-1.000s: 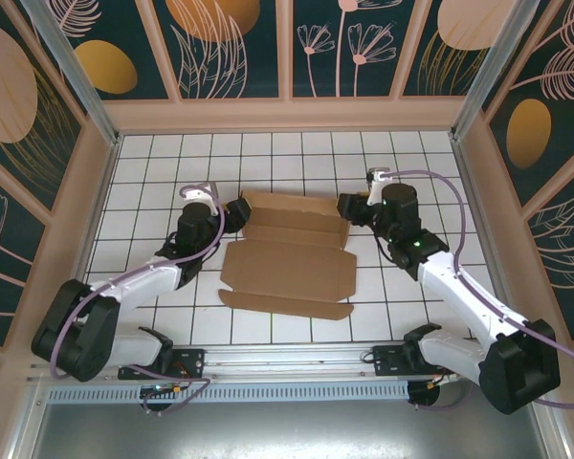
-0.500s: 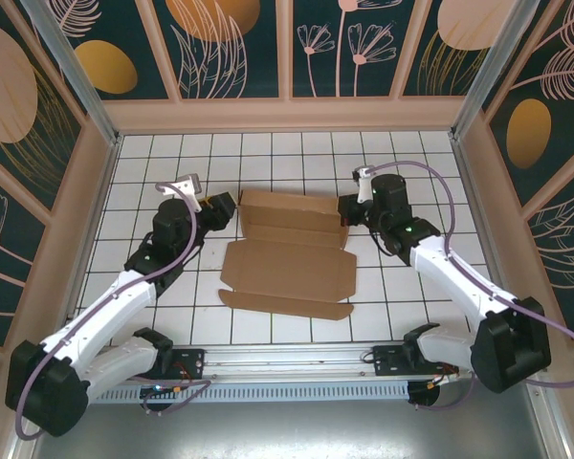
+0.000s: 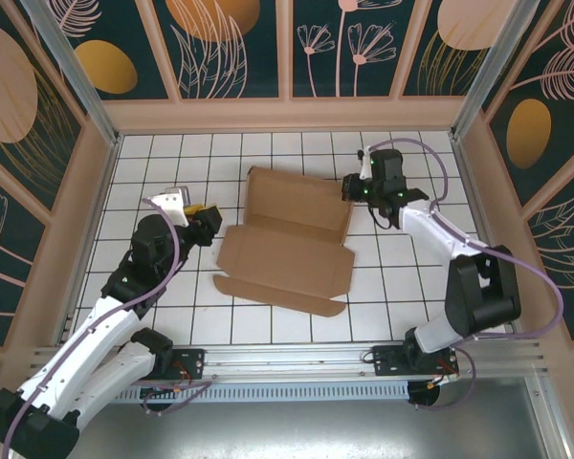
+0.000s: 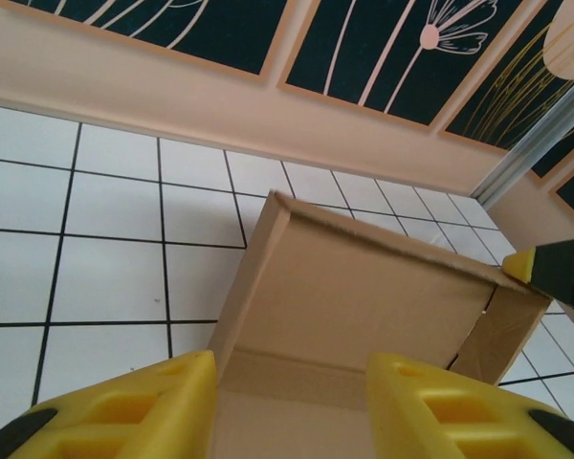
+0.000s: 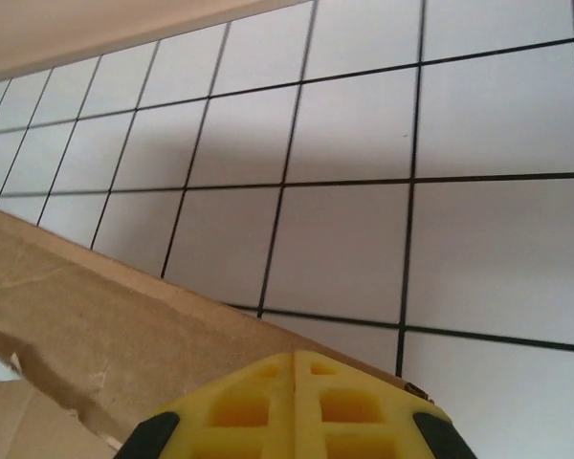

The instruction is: Fold the paper box

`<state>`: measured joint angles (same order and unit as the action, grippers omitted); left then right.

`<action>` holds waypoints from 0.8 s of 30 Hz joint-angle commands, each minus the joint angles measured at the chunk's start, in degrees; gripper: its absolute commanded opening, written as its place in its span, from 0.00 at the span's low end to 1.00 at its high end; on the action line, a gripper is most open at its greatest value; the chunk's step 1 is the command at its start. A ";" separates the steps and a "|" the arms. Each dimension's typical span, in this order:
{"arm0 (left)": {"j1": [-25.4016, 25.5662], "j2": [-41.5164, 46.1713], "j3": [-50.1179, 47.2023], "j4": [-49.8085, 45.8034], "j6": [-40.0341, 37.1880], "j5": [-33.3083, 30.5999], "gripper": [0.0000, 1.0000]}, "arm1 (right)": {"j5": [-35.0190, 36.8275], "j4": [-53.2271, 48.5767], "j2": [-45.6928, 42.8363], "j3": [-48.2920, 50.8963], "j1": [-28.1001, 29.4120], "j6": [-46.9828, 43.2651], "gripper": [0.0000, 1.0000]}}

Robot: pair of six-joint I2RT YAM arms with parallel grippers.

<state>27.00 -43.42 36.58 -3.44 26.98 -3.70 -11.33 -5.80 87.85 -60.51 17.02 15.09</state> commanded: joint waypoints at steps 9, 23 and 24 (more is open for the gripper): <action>-0.02 0.80 14.21 -7.74 -0.53 -11.30 0.50 | -2.92 -1.53 3.55 8.08 -4.52 10.51 0.01; -0.02 -2.63 5.33 -1.41 -6.88 -15.28 0.57 | 9.32 0.78 -23.48 26.23 17.82 10.13 0.44; -0.02 -3.24 4.92 -1.08 -7.63 -15.84 0.57 | 11.53 0.91 -22.49 24.57 17.23 8.15 0.47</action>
<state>27.00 -45.65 42.76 -7.57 23.44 -17.96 -8.97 -4.43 65.10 -32.40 35.38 28.47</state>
